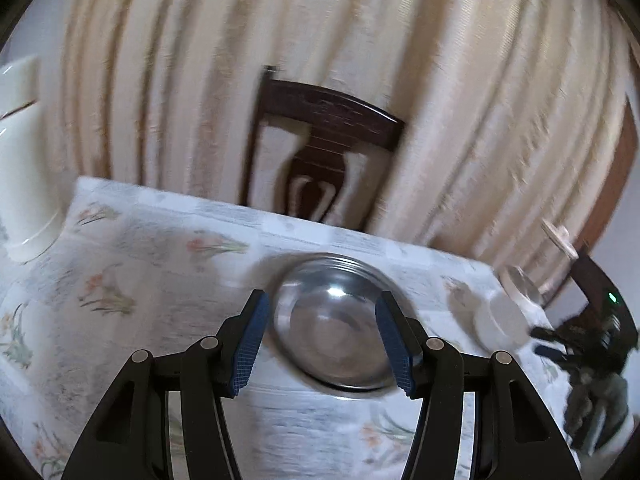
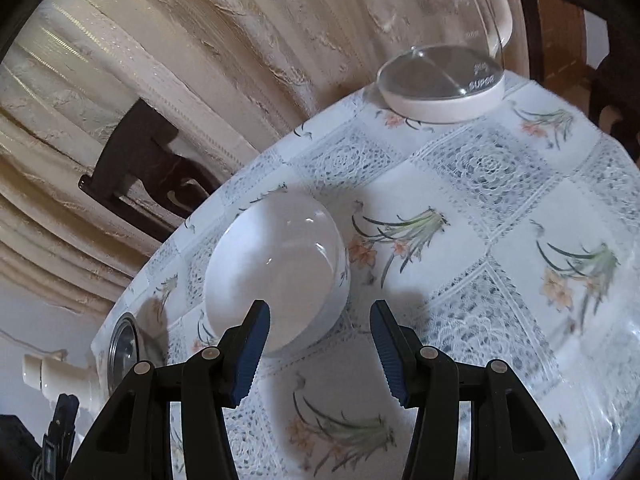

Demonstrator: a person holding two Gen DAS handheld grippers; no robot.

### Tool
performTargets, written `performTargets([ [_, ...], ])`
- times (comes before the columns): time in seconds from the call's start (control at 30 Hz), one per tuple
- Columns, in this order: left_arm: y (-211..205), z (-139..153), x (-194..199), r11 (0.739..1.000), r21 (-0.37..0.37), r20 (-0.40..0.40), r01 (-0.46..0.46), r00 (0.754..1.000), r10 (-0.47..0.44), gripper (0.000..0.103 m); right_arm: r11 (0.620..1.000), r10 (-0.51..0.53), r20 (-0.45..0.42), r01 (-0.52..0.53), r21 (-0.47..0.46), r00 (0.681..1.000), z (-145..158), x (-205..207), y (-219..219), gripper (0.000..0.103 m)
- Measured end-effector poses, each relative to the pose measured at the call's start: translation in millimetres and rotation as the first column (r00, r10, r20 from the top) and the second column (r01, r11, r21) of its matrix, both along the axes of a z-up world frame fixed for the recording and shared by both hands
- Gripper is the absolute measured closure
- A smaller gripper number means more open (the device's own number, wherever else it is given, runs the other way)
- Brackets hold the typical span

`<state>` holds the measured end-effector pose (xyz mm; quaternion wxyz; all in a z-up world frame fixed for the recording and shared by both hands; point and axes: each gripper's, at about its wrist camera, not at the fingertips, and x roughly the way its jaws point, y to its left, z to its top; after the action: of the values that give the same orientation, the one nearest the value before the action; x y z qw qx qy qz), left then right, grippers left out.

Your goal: Organize plates and bowls

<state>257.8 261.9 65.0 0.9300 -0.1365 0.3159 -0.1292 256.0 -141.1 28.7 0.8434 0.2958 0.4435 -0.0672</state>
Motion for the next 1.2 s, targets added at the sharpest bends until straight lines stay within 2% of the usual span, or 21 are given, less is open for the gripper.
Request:
performTargets([
  [0.13,-51.4,5.7,8.1,0.992,0.005,-0.031,0.127,0.991,-0.127,0.046,1.000,0.020,-0.003,-0.020,0.017,1.000,-6.1,3.4,-7.0,0.050],
  [0.27,-104.0,-0.5,19.7,0.973,0.008,-0.080,0.231,0.970,-0.229,0.046,0.999,0.045,-0.017,-0.045,0.027,0.999,-13.4,7.5,-14.0,0.057],
  [0.53,-184.0,-21.3,45.8,0.943,0.023,-0.164,0.333,0.931,-0.325,0.052,0.992,0.124,-0.004,-0.124,0.018,0.992,-15.6,16.6,-14.7,0.064],
  [0.7,-213.6,-32.5,63.0,0.928,-0.007,-0.195,0.372,0.910,-0.366,0.057,0.989,0.145,0.005,-0.146,0.031,0.989,-19.3,21.5,-18.1,0.065],
  [0.87,-233.9,-48.3,89.2,0.926,-0.064,-0.250,0.372,0.892,-0.376,0.069,0.984,0.175,0.016,-0.175,0.029,0.985,-20.2,25.3,-16.5,0.069],
  [1.07,-250.4,-67.2,106.9,0.931,-0.061,-0.297,0.361,0.883,-0.362,0.073,0.982,0.186,0.017,-0.187,0.019,0.982,-20.9,28.4,-14.7,0.070],
  [1.2,-258.3,-73.4,108.5,0.927,-0.065,-0.291,0.369,0.882,-0.371,0.073,0.983,0.184,0.017,-0.185,0.020,0.983,-21.3,28.6,-15.3,0.070],
])
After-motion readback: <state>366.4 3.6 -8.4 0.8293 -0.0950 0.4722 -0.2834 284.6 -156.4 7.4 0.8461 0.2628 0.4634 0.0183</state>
